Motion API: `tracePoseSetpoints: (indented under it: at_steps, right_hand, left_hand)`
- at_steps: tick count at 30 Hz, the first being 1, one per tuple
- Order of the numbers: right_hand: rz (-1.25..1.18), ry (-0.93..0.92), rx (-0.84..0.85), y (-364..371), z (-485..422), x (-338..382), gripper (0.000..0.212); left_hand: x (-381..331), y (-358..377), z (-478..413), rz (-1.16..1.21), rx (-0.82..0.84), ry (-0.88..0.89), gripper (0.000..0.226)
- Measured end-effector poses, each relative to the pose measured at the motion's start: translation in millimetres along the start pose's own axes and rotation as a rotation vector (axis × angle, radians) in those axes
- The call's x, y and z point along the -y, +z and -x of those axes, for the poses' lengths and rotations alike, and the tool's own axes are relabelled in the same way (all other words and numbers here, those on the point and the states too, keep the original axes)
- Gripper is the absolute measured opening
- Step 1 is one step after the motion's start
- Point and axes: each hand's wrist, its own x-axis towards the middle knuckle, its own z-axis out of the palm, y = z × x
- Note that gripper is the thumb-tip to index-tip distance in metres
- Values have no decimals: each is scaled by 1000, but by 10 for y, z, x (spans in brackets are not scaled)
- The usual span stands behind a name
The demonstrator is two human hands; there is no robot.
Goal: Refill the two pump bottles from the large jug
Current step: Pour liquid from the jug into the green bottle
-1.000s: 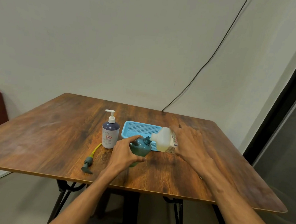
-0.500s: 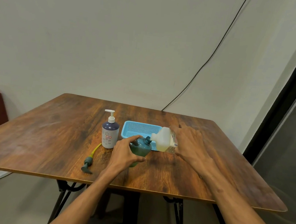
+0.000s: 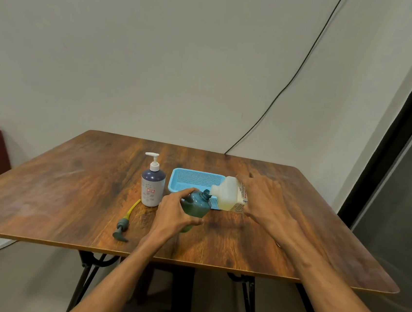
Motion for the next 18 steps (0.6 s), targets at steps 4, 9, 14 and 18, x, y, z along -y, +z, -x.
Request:
tracePoseSetpoints:
  at_steps: [4, 9, 14, 18]
  right_hand:
    - [-2, -3, -8, 12, -16, 6, 64]
    - [-8, -3, -7, 23, -11, 8, 63]
    - [-6, 2, -11, 23, -19, 26, 65]
    - [-12, 2, -11, 30, -21, 28, 65]
  left_hand:
    - [-10, 4, 2, -7, 4, -3, 84]
    - [-15, 17, 4, -6, 1, -9, 84]
    - [-20, 11, 5, -19, 6, -10, 82]
    - [-23, 3, 3, -16, 8, -17, 82]
